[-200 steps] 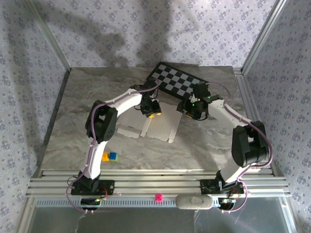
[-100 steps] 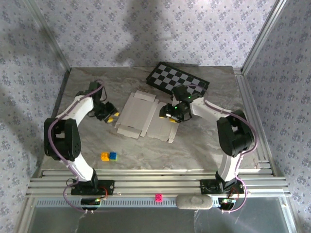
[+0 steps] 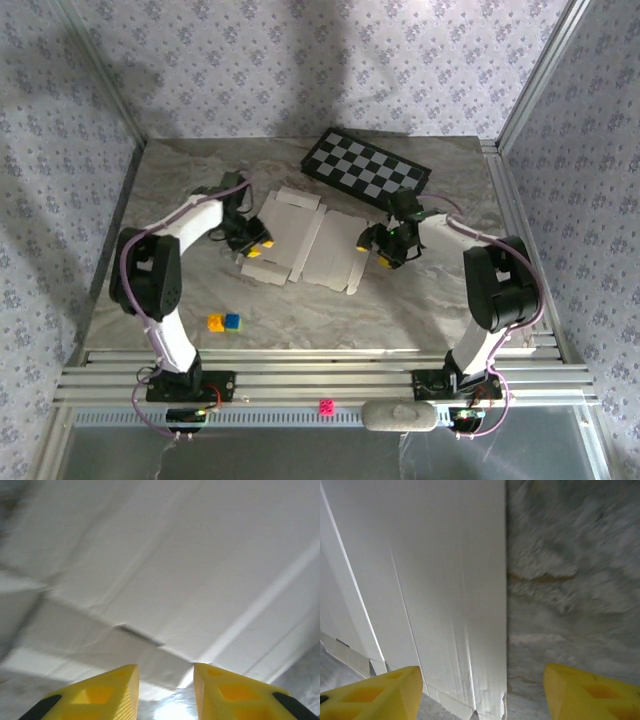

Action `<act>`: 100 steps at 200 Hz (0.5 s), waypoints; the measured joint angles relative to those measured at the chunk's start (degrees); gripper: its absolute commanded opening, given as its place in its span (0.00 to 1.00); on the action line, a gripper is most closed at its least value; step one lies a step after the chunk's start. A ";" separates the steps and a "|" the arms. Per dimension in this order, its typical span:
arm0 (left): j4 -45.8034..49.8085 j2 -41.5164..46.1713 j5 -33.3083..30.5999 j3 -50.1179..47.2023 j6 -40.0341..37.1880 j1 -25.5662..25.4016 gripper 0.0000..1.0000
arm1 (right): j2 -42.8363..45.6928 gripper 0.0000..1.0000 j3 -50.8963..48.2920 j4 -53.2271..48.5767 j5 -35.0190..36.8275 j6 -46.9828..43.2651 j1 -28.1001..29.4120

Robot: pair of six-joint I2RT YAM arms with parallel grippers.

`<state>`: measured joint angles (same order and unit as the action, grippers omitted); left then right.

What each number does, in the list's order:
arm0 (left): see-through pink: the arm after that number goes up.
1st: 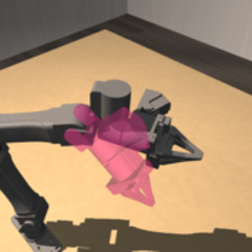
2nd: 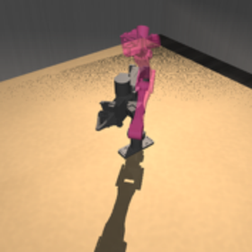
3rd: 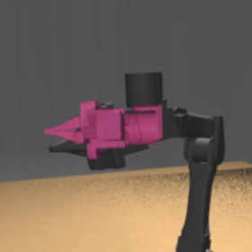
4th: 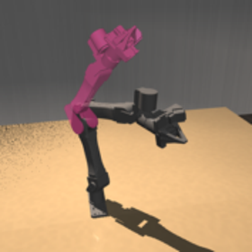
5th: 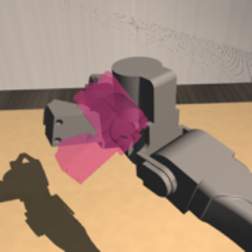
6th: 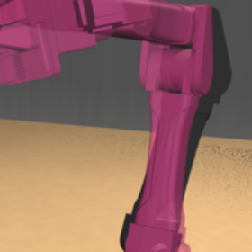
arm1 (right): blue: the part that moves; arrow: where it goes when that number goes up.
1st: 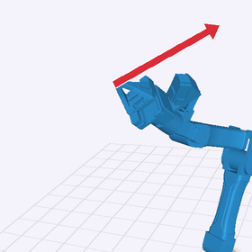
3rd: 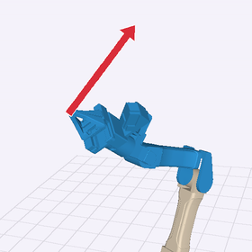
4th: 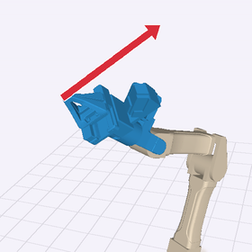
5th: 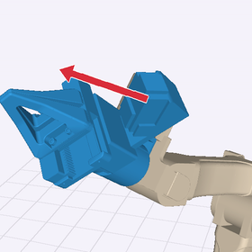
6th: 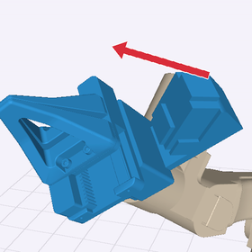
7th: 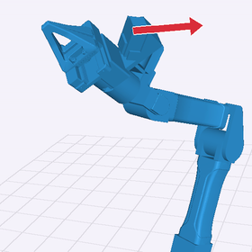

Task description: Fold the paper box

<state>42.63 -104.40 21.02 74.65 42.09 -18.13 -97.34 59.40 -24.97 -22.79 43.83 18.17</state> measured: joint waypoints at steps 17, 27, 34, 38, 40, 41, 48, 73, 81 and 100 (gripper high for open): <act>-0.09 -3.93 -0.02 5.40 0.07 -4.07 0.33 | 0.22 0.73 0.00 0.63 0.26 0.09 -1.53; -0.20 -6.69 -0.02 8.41 0.22 -6.43 0.33 | 0.09 0.73 0.00 1.16 0.26 0.15 -2.27; -0.11 -8.35 -0.20 10.19 0.24 -7.76 0.33 | -0.20 0.73 0.07 1.44 0.20 0.15 -2.64; -0.13 -9.27 -0.26 11.10 0.22 -8.44 0.33 | -0.48 0.73 0.20 1.51 0.17 0.15 -2.78; -0.09 -9.88 -0.42 11.72 0.22 -8.92 0.33 | -0.66 0.73 0.31 1.53 0.07 0.17 -2.84; -0.07 -10.05 -0.44 11.91 0.22 -9.05 0.33 | -0.79 0.73 0.42 1.57 0.02 0.15 -2.93; 0.02 -11.63 -0.66 13.38 0.22 -10.19 0.32 | -1.68 0.73 0.94 1.70 -0.04 0.17 -3.10; 0.31 -16.20 -0.94 15.87 0.17 -12.98 0.32 | -5.95 0.72 3.06 3.21 -0.79 0.42 -2.34; 0.70 -17.09 -1.05 15.87 0.17 -13.35 0.32 | -6.88 0.72 3.37 3.69 -1.03 0.59 -1.90; 0.92 -18.05 -0.85 15.89 0.20 -13.92 0.32 | -7.76 0.70 4.31 3.54 -0.98 1.29 -1.38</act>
<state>43.55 -122.45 20.16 90.54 42.28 -32.05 -105.10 63.70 -21.43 -23.77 45.12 16.80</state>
